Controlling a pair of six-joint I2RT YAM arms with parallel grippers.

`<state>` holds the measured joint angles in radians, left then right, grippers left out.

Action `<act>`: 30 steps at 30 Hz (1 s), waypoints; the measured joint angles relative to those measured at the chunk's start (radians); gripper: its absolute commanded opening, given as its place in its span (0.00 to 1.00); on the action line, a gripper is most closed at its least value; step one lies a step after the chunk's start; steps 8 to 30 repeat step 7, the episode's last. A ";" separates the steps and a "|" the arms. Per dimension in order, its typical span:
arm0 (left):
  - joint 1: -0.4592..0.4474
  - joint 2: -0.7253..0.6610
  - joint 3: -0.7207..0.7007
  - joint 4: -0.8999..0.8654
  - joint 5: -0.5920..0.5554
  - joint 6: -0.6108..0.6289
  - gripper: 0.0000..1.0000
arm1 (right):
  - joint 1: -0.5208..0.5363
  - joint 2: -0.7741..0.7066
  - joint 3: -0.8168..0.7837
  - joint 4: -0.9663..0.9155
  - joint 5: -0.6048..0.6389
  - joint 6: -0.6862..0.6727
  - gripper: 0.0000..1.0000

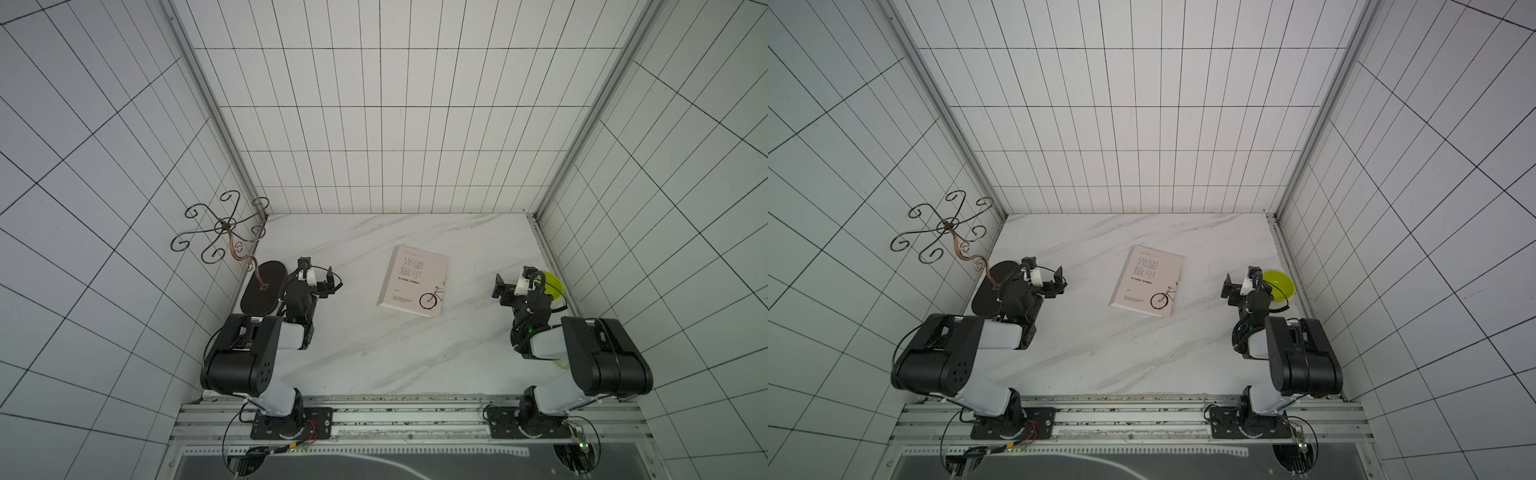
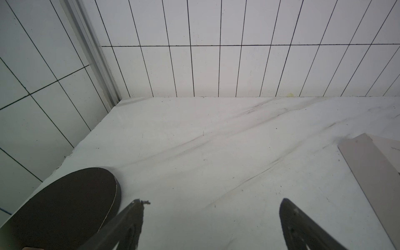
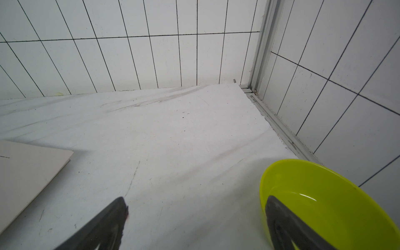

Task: Place the photos into the photo albums
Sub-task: Reset both arms

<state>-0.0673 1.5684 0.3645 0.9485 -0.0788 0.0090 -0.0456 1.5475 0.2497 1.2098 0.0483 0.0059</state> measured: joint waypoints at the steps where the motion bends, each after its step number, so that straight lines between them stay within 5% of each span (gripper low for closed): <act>1: 0.000 0.000 0.000 -0.005 -0.002 0.000 0.98 | 0.000 0.000 0.000 0.000 0.000 0.000 0.99; 30: 0.000 0.000 0.000 -0.023 -0.008 0.001 0.97 | 0.000 0.000 0.000 0.000 0.001 0.000 0.99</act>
